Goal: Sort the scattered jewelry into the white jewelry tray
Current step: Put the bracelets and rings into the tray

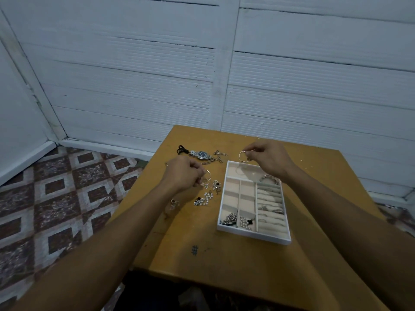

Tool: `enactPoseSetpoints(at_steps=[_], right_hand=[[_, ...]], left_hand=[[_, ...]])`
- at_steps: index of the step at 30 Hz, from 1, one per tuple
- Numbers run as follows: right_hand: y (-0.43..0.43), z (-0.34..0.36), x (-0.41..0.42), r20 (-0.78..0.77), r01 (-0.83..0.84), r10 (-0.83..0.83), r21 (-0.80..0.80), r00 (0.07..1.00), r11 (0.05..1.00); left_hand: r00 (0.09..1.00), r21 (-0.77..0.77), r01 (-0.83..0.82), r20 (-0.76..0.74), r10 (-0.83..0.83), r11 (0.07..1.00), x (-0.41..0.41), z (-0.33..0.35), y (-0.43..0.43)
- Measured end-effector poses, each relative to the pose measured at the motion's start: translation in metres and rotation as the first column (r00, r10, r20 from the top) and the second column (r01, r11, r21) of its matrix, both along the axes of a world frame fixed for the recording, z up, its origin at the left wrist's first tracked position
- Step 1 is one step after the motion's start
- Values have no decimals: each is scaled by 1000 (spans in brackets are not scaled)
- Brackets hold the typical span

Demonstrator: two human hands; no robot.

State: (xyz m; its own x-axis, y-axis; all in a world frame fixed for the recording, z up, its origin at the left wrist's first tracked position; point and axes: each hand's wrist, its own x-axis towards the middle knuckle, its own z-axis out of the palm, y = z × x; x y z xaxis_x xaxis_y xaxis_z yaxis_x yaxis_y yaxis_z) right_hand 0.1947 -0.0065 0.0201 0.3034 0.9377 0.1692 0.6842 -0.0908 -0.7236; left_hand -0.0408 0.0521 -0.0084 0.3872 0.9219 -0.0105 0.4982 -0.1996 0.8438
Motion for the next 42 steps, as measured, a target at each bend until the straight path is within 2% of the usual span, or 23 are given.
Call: enactPoseSetpoints(at_steps=[4,13,19,27,34,42], right_hand=[[-14,-7,26,16,64,-63,-25,998,998],[-32,-43,61,239,150,-107,-171,965,974],[-33,-53,62,430,148,-56,-184,901,972],[-36,-58,64,566,100,20,-179,824,979],[-37,-58,63,563,113,12,-186,826,976],[-42,-51,64,494,125,-41,-137,869,983]], left_hand=[[999,13,44,-2,-44,999,23,2,-5],[993,29,111,-50,-110,993,65,-4,-10],[991,38,126,-59,-124,991,74,-7,-8],[984,49,159,-84,-154,986,80,-8,-8],[975,-18,222,-31,-222,975,92,-2,-10],[948,104,288,-173,-268,952,114,2,-5]])
